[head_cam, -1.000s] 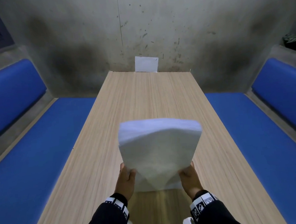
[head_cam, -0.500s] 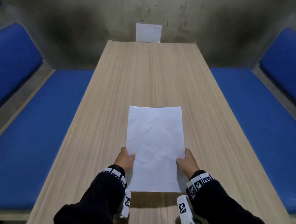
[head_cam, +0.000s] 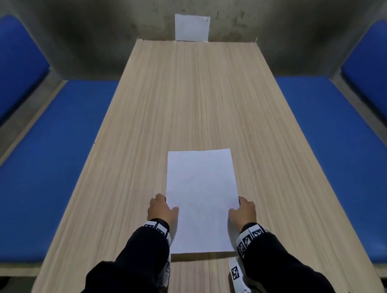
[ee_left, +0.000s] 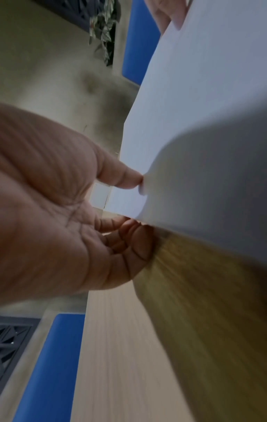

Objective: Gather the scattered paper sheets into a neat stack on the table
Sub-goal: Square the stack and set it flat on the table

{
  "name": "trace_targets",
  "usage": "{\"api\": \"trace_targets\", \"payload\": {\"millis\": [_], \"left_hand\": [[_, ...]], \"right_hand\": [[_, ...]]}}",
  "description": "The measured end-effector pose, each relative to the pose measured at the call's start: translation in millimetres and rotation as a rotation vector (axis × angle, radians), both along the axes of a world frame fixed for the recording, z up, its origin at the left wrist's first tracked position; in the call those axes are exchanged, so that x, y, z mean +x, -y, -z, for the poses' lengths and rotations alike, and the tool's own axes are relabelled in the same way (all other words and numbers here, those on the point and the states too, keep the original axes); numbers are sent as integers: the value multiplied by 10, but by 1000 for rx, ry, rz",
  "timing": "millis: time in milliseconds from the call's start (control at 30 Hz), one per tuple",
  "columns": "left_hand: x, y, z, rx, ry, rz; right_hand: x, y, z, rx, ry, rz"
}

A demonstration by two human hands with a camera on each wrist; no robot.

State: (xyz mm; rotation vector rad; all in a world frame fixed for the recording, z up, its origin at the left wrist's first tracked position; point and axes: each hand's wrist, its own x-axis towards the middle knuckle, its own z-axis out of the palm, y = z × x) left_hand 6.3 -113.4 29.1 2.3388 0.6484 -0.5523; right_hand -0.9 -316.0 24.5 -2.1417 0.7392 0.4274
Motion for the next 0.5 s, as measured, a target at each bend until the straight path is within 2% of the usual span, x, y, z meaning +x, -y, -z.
{"api": "trace_targets", "payload": {"millis": [133, 500], "left_hand": [[19, 22, -5, 30, -1, 12], [31, 69, -30, 35, -9, -15]], "right_hand": [[10, -10, 5, -154, -39, -59], [24, -76, 32, -158, -41, 7]]}}
